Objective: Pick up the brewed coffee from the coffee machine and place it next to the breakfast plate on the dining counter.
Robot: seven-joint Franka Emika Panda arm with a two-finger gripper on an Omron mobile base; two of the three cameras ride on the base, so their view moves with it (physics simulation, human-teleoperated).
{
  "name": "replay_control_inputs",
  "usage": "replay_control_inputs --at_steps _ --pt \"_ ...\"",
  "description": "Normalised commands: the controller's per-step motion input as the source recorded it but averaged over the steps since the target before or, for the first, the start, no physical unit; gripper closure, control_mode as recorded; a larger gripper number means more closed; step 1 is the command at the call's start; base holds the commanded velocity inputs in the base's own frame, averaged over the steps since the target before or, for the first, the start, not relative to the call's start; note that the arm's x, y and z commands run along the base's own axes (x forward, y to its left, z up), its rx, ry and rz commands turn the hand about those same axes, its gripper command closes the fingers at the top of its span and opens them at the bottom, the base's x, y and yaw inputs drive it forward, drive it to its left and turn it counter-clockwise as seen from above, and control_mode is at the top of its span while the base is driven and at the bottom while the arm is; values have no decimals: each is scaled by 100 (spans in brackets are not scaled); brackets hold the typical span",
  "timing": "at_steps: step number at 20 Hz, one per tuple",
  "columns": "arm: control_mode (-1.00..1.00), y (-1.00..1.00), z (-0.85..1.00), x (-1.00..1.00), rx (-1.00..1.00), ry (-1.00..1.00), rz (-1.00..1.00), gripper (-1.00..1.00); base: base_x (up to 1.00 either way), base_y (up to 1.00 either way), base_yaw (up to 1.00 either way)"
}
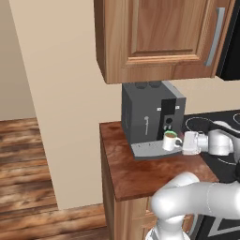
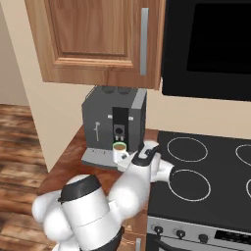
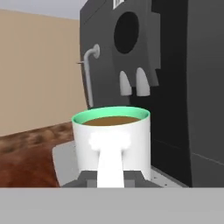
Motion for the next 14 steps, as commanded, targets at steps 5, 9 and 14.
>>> replay_control_inputs --at_steps 5,9,14 --pt "-100 0 8 -70 0 0 9 100 0 0 0" --pt "-100 4 25 -89 0 0 11 100 0 0 0" --pt "-100 10 64 -60 0 0 14 100 0 0 0"
